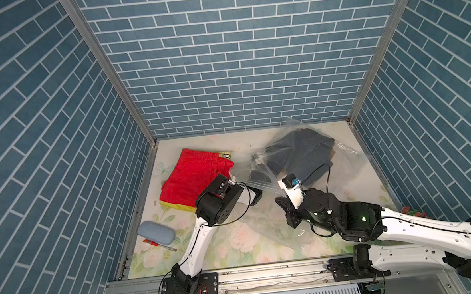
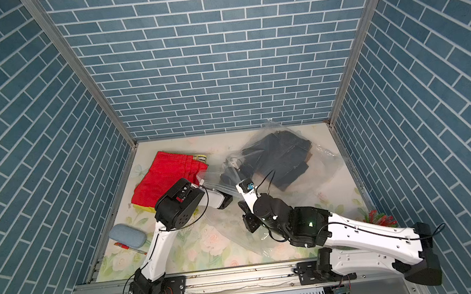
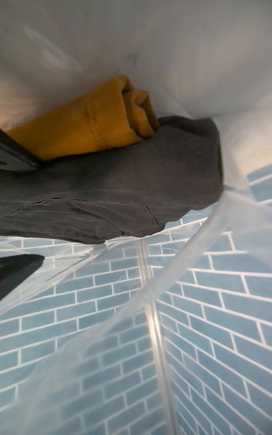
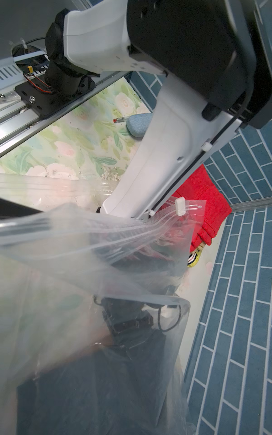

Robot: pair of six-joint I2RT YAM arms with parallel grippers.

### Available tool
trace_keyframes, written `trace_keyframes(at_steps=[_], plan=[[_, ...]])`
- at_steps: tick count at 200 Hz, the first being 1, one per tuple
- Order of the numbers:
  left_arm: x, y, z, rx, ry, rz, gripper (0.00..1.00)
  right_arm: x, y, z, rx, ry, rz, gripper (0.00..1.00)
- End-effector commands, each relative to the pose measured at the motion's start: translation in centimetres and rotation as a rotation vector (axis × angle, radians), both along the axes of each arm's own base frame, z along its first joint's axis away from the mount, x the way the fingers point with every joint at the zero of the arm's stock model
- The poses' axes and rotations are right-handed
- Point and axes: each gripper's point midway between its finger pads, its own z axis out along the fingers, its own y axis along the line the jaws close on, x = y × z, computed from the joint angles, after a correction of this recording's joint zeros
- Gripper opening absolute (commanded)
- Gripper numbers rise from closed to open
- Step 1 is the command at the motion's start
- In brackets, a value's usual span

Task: Take the trousers out of the vacuum bag
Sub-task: Take out the trousers from the vacuum bag.

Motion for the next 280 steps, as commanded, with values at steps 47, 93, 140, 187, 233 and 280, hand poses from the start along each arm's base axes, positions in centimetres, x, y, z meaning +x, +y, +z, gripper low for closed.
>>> trace_keyframes(at_steps=[47,93,140,187,233,280], plan=[[2.4,2.2,-3.5,0.078,0.065,0.095,0.6,-0.8,0.1,2.3,0.074,0.005,0.029,0.0],[3.2,1.8,-4.5,0.09,0.077,0.102,0.55,-0.8,-0.1,2.2,0.076,0.011,0.026,0.0],[3.9,2.1,-4.8,0.087,0.08,0.106,0.38,-0.9,0.0,1.7,0.076,0.02,0.025,0.0],[3.4,2.3,-3.8,0.065,0.066,0.083,0.0,-0.6,-0.2,1.7,0.072,0.01,0.009,0.0],[1.5,2.9,-1.1,-0.007,0.026,0.046,0.0,0.7,-1.7,1.6,0.057,-0.021,-0.092,0.0],[0.1,2.7,2.4,-0.122,-0.023,-0.008,0.0,1.6,-2.3,-0.1,-0.005,-0.025,-0.157,0.0]])
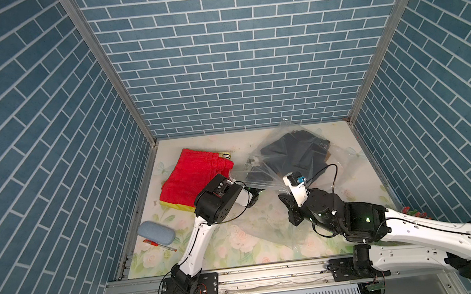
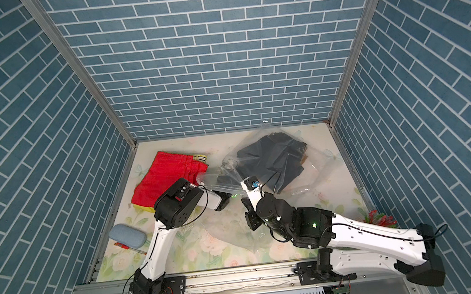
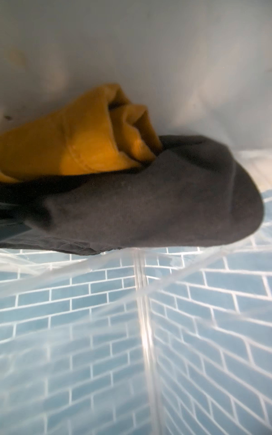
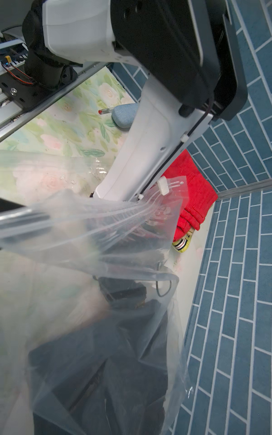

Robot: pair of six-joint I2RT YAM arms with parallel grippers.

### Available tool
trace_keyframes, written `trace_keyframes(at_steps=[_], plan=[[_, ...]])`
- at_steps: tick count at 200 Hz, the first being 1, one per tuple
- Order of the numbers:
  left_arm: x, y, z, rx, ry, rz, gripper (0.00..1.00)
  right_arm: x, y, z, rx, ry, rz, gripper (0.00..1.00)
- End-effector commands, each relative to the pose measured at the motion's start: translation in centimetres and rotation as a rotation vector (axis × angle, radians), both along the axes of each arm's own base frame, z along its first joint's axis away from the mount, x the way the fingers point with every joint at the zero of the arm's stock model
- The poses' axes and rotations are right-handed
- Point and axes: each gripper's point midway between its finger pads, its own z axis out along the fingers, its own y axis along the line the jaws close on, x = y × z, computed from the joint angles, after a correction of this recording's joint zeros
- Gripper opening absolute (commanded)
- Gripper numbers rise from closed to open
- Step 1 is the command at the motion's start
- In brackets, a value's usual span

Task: Take the trousers out of the vacuum bag
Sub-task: Take out the trousers from the vacuum bag.

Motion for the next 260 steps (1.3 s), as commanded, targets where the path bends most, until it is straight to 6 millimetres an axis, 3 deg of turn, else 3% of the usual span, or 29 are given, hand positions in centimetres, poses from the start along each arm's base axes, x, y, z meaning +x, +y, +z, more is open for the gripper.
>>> trace_keyframes(at_steps=[1,35,74,152,200,260], plan=[[0.4,0.6,4.1,-0.112,-0.071,-0.009,0.0,0.5,-0.9,-0.9,-0.028,0.003,-0.061,0.0],[0.0,-0.8,7.2,-0.246,-0.148,-0.087,0.0,0.5,-0.6,-1.2,-0.029,0.006,-0.056,0.0],[-1.3,-1.4,8.9,-0.265,-0.188,-0.144,0.0,0.7,-1.0,-0.9,-0.027,-0.001,-0.073,0.0],[-6.0,0.3,7.2,-0.173,-0.106,-0.176,0.0,1.8,-2.5,-1.6,-0.072,-0.008,-0.181,0.0],[-8.9,-0.8,8.7,-0.121,-0.112,-0.237,0.0,2.1,-2.5,-3.1,-0.126,0.003,-0.206,0.0],[-11.9,-0.6,9.9,-0.057,-0.094,-0.234,0.0,2.4,-2.9,-3.4,-0.13,0.005,-0.24,0.0]])
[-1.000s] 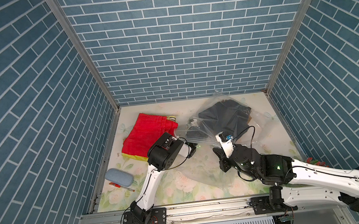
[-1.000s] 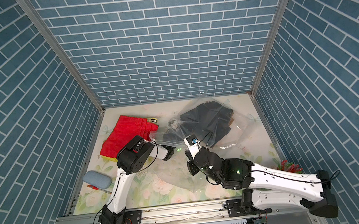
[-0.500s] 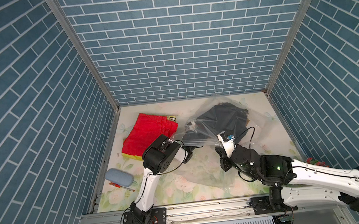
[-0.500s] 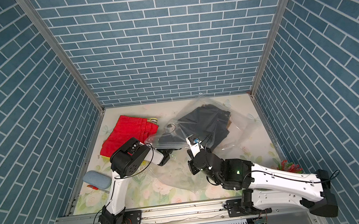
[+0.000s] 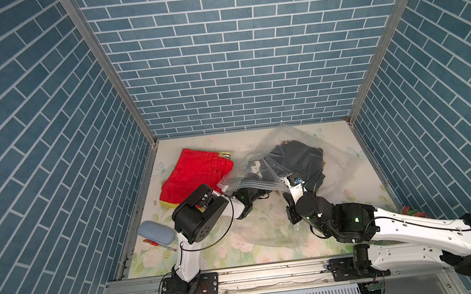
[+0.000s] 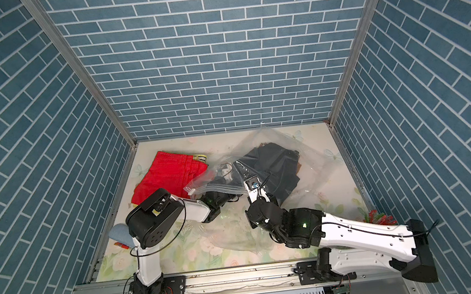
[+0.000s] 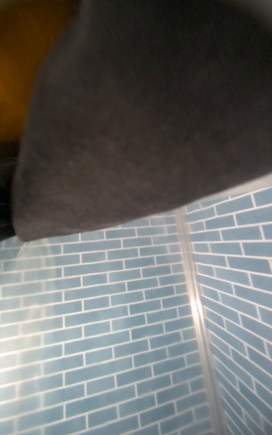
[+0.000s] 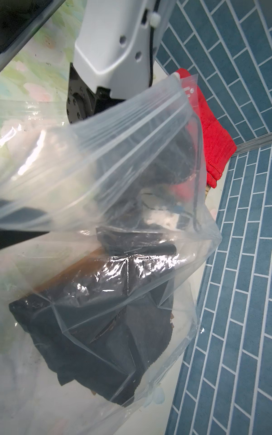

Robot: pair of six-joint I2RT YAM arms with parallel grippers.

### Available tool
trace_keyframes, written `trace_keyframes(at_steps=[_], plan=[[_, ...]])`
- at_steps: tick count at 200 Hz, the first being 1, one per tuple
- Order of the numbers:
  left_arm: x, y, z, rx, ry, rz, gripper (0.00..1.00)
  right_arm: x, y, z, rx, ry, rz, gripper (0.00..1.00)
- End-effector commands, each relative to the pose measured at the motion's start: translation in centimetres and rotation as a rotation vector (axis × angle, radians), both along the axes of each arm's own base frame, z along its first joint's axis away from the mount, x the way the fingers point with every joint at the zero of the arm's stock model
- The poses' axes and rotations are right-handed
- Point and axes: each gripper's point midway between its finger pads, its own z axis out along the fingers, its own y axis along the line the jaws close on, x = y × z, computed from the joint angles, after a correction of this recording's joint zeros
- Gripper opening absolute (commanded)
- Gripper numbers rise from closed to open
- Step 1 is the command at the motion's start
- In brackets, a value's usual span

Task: Take the trousers out of the vacuum bag
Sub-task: Take out the trousers from the vacuum bag.

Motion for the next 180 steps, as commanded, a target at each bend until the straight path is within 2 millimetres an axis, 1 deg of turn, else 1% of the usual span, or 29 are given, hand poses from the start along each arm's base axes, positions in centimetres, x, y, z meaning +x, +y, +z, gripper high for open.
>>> trace_keyframes(at_steps=[1,28,46,58,70,93,136,160,180], plan=[[-1.9,-0.4,2.9,-0.023,-0.066,-0.035,0.0,0.4,-1.0,-0.5,-0.023,0.005,-0.057,0.0],[-3.0,-0.7,3.7,-0.031,-0.08,-0.062,0.0,0.5,-1.0,-0.9,-0.039,0.005,-0.064,0.0],[-4.0,-0.9,3.7,-0.015,-0.081,-0.082,0.0,0.6,-1.2,-1.1,-0.048,0.005,-0.074,0.0],[-4.8,-0.6,3.5,0.004,-0.077,-0.09,0.0,0.6,-1.4,-1.1,-0.049,0.005,-0.078,0.0],[-5.5,0.0,3.1,0.035,-0.072,-0.087,0.0,0.6,-1.6,-1.2,-0.045,0.004,-0.083,0.0],[-6.5,1.8,1.7,0.131,-0.053,-0.06,0.0,0.6,-2.0,-1.2,-0.039,0.002,-0.09,0.0],[-9.0,4.5,0.5,0.205,-0.034,-0.042,0.0,0.7,-2.1,-1.6,-0.039,0.006,-0.092,0.0],[-10.2,5.2,0.7,0.265,-0.052,-0.039,0.0,0.7,-1.8,-1.9,-0.042,0.01,-0.087,0.0],[-10.6,5.9,1.0,0.351,-0.083,-0.022,0.0,0.8,-1.5,-2.2,-0.047,0.014,-0.08,0.0]])
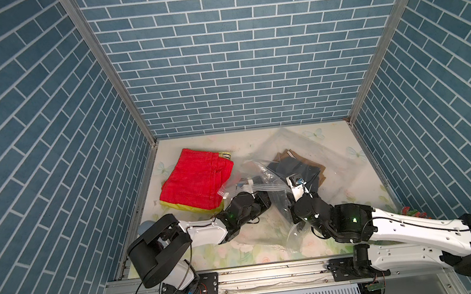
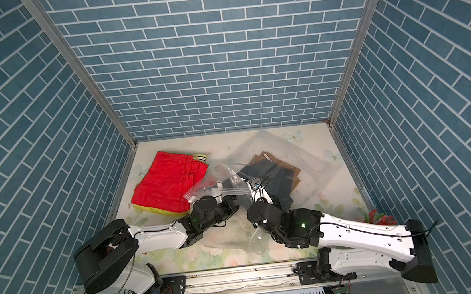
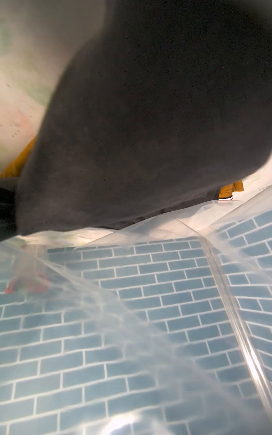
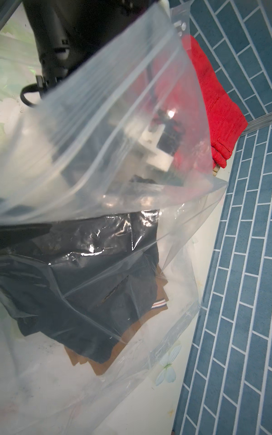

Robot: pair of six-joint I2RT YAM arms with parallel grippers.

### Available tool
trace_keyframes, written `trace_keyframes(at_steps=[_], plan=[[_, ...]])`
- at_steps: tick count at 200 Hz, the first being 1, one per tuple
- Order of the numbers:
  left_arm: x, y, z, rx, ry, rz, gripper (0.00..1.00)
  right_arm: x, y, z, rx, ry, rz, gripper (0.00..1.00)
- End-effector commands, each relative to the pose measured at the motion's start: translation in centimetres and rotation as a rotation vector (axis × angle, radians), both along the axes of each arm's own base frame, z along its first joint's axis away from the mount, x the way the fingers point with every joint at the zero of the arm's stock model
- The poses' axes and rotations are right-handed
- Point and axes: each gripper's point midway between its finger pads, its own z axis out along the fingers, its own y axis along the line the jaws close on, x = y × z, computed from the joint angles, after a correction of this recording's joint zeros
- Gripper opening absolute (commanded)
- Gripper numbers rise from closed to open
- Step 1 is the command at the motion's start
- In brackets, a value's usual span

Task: Take the trousers out of the vacuum bag
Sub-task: Take out the trousers from the vacuum bag.

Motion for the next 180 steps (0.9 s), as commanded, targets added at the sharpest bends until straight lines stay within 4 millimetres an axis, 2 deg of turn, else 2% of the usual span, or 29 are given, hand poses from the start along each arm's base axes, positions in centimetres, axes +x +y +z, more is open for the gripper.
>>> trace_keyframes(at_steps=[1,31,45,55,60,85,104,145,180], plan=[[-0.7,0.4,1.5,0.077,-0.073,-0.004,0.0,0.3,-0.2,-0.7,-0.005,0.007,-0.024,0.0],[-0.7,1.4,1.0,0.094,-0.073,0.026,0.0,0.0,0.6,-0.5,0.023,0.009,0.02,0.0],[-0.6,1.5,0.5,0.096,-0.074,0.032,0.07,-0.3,1.0,-0.2,0.049,0.008,0.043,0.0],[-0.4,1.2,1.1,0.068,-0.092,0.033,0.18,-0.4,1.1,-0.1,0.057,0.008,0.056,0.0],[-0.6,1.6,0.2,0.08,-0.083,0.035,0.25,-0.5,1.1,0.0,0.059,0.006,0.061,0.0],[0.0,1.9,-0.5,0.09,-0.076,0.064,0.54,-0.6,1.0,0.1,0.057,0.005,0.07,0.0],[0.3,2.5,-1.4,0.094,-0.049,0.091,0.7,-0.6,0.8,0.3,0.061,0.003,0.072,0.0],[-0.1,4.6,-4.7,0.161,0.056,0.142,0.86,-0.7,0.5,0.6,0.068,-0.002,0.073,0.0],[-0.8,8.3,-7.1,0.258,0.096,0.232,0.98,-0.8,0.6,0.4,0.067,0.0,0.079,0.0]])
